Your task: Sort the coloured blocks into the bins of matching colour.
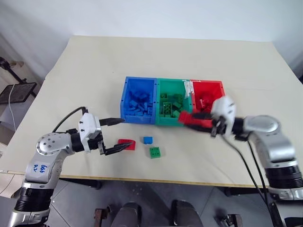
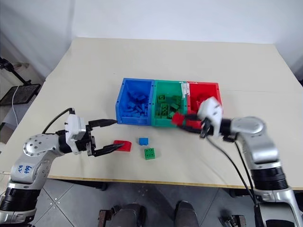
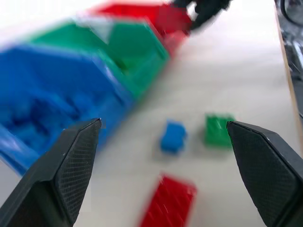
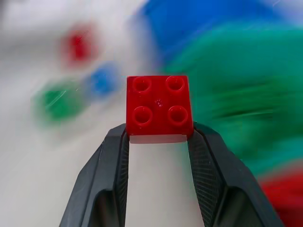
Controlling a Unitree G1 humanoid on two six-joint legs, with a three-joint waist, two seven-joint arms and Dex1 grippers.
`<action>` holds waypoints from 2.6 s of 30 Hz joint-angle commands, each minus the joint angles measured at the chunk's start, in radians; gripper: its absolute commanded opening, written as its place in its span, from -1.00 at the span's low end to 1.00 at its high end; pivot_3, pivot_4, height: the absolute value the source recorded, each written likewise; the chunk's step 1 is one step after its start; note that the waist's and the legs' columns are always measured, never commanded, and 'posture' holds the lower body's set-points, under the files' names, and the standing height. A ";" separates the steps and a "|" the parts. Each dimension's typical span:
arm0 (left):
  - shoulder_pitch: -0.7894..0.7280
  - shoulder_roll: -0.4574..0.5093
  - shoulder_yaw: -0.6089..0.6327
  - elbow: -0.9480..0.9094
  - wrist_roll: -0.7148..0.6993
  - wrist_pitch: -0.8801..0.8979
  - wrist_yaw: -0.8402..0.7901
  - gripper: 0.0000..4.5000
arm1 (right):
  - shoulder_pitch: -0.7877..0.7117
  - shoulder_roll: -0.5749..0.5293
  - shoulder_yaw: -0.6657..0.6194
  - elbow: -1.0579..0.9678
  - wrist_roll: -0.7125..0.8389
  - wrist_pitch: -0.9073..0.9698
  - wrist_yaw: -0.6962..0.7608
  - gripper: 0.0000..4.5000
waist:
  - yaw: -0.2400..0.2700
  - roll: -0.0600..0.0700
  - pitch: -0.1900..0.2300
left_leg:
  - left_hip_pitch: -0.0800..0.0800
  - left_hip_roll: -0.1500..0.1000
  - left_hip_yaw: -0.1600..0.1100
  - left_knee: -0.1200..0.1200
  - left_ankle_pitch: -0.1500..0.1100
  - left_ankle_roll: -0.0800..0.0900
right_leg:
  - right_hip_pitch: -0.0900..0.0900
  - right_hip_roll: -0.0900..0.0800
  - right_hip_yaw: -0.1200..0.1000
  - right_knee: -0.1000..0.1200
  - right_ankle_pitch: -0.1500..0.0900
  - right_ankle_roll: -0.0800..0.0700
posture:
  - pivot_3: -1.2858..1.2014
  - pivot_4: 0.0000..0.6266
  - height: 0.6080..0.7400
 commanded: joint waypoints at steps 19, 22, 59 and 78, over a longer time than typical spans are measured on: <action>-0.001 0.080 0.080 0.211 0.073 -0.124 -0.029 1.00 | 0.286 -0.105 -0.146 -0.139 0.176 -0.093 0.180 0.98 | 0.017 0.000 0.000 | -0.002 -0.002 0.001 -0.002 -0.001 0.001 | -0.001 -0.001 -0.001 -0.002 0.000 0.000 | 0.03 -0.52 1.00; -0.001 0.101 0.095 0.298 0.091 -0.195 -0.065 1.00 | 0.401 -0.102 -0.165 -0.194 0.174 -0.141 0.201 0.98 | 0.014 0.000 0.000 | 0.000 -0.002 0.003 -0.001 -0.001 0.001 | 0.000 0.001 -0.001 -0.002 0.000 0.000 | 0.03 -0.52 1.00; -0.604 0.017 -0.787 -0.190 0.354 0.831 0.044 1.00 | 0.706 -0.143 -0.229 -0.441 0.219 -0.138 0.149 0.98 | 0.030 -0.001 0.001 | -0.001 -0.003 0.003 0.001 0.000 0.001 | 0.002 0.001 0.003 -0.002 0.000 0.000 | 0.03 -0.52 1.00; -0.607 -0.150 -0.602 0.001 0.321 0.647 0.108 -0.35 | 0.772 -0.061 -0.289 -0.518 0.242 -0.158 0.022 1.00 | 0.039 -0.001 0.001 | -0.001 -0.003 0.002 0.002 0.000 0.002 | 0.001 0.001 0.002 -0.001 0.000 0.000 | 0.03 -0.52 1.00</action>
